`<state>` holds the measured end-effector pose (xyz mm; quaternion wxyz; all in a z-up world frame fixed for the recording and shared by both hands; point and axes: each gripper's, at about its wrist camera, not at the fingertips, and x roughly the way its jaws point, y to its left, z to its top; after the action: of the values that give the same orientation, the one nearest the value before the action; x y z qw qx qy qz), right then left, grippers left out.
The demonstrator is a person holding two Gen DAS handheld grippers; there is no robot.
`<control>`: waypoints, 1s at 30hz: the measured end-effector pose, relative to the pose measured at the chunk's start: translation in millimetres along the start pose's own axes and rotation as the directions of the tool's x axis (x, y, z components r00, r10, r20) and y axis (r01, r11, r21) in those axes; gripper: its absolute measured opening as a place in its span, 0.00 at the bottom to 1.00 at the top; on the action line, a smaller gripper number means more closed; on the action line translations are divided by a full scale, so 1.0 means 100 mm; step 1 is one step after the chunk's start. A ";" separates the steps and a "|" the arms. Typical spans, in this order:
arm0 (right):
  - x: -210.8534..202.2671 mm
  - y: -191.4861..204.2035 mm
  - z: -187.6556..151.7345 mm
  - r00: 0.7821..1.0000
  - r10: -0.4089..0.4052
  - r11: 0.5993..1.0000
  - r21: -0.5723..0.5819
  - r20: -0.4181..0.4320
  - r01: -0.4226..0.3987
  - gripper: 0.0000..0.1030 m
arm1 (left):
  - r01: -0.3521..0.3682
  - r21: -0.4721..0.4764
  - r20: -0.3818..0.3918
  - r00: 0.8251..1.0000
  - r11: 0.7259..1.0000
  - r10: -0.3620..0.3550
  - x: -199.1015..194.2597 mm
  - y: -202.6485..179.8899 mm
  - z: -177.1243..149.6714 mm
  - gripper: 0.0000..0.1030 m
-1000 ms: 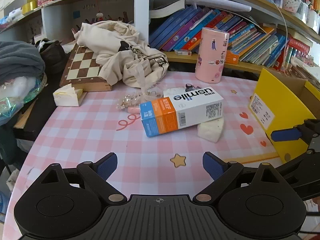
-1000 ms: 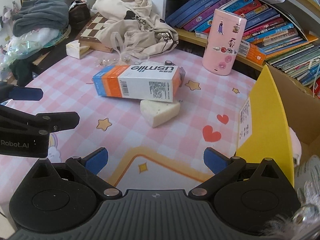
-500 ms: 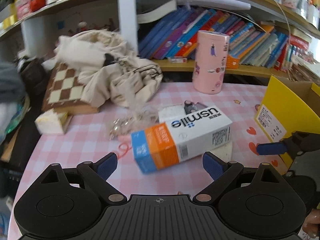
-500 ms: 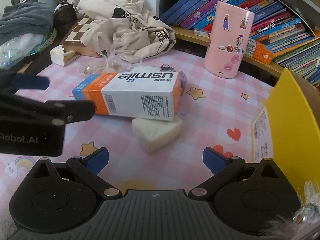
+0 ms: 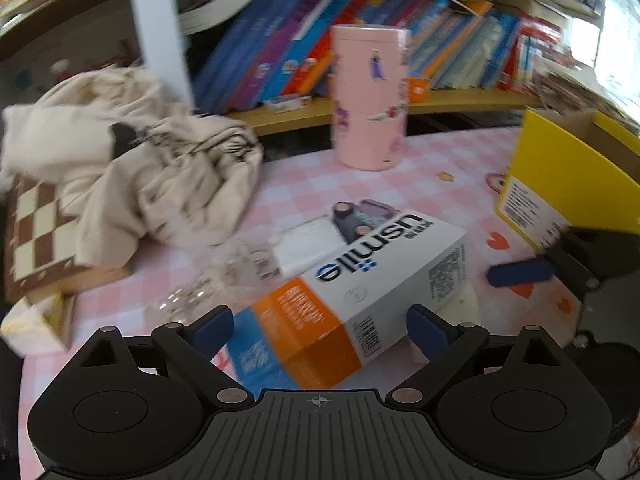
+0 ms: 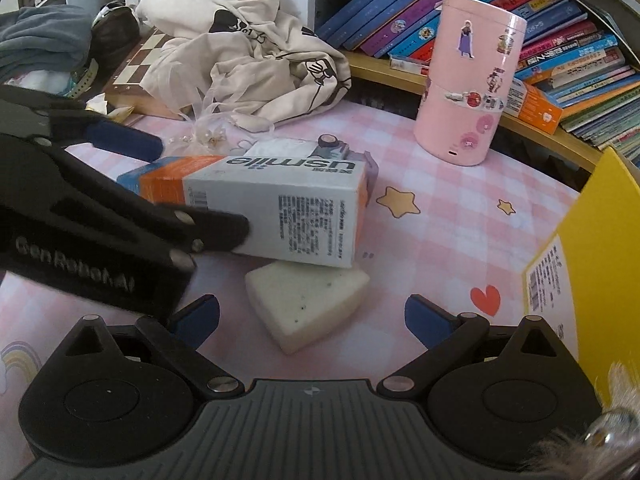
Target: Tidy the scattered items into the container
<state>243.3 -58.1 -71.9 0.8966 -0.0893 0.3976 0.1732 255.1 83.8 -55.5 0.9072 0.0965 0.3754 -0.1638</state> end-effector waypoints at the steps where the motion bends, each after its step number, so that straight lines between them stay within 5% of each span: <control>1: 0.01 0.00 0.01 1.000 0.000 1.000 -0.001 0.003 0.000 0.98 | 0.008 0.018 0.003 1.000 1.000 -0.008 0.01 -0.02 0.00 0.93; 8: 0.08 -0.01 0.01 1.000 0.027 1.000 0.012 -0.005 -0.027 0.87 | 0.061 0.068 0.020 0.998 0.996 -0.062 0.10 -0.07 0.07 0.95; 12: 0.04 -0.01 -0.01 0.999 0.046 0.999 0.009 0.011 -0.046 0.66 | 0.076 0.069 0.021 0.997 0.995 -0.078 0.14 -0.05 0.08 0.96; 17: -0.02 -0.02 -0.03 0.999 0.040 0.999 0.007 0.013 -0.040 0.53 | 0.062 0.069 0.011 0.998 0.996 -0.063 0.13 -0.08 0.08 0.94; 23: -0.13 -0.03 -0.10 0.999 0.042 0.999 -0.002 0.003 -0.042 0.46 | 0.054 0.090 0.008 0.998 0.994 -0.055 -0.10 -0.18 -0.01 0.76; 30: -0.39 0.00 -0.35 0.998 0.053 0.998 -0.017 -0.028 -0.054 0.46 | 0.076 0.027 -0.007 0.997 0.997 -0.076 -0.49 -0.32 -0.25 0.41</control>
<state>195.2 -78.2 -66.8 0.8853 -0.0890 0.4104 0.1996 194.5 72.8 -39.2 0.8978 0.0950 0.3793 -0.2029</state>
